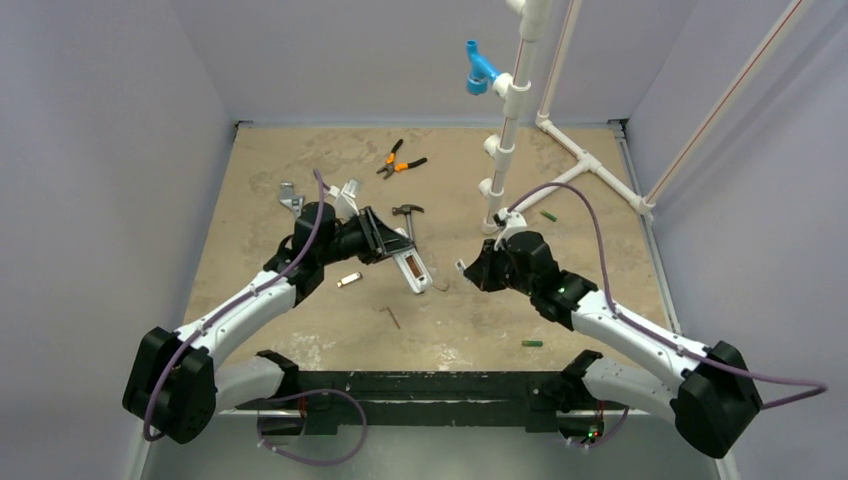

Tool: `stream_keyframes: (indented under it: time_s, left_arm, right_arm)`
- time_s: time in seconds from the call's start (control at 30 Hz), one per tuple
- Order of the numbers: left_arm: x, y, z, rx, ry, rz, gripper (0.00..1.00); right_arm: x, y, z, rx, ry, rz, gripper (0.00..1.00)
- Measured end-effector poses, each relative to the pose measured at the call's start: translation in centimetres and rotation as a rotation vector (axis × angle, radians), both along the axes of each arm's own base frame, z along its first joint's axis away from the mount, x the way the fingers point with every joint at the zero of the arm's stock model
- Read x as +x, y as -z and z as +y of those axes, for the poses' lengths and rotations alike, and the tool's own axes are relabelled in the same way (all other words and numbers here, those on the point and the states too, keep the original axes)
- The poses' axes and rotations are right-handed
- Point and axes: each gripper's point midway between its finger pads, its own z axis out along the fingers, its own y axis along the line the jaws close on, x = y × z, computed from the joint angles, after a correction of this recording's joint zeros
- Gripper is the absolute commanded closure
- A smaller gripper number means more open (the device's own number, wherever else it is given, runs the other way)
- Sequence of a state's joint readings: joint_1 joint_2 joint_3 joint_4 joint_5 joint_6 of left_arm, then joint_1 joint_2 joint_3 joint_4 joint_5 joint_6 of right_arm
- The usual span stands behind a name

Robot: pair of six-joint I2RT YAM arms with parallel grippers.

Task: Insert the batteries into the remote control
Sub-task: Place the battery cover at the center of the board.

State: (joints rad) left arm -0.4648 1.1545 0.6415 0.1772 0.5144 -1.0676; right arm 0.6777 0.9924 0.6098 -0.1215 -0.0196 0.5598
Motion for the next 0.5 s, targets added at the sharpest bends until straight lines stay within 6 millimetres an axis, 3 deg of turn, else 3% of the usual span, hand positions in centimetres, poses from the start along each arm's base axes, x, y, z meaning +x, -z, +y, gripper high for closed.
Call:
stream_keyframes:
  time_s: [0.17, 0.33, 0.5]
  left_arm:
    - [0.0, 0.5, 0.6, 0.022, -0.012, 0.012, 1.00]
    - [0.0, 0.7, 0.7, 0.041, -0.006, 0.007, 1.00]
    - [0.0, 0.9, 0.9, 0.072, 0.001, -0.003, 1.00]
  right_arm:
    - [-0.4, 4.6, 0.4, -0.017, -0.010, 0.080, 1.00]
    - [-0.5, 7.4, 0.9, -0.011, -0.021, 0.127, 1.00]
    - [-1.0, 9.0, 1.0, -0.007, -0.030, 0.154, 1.00]
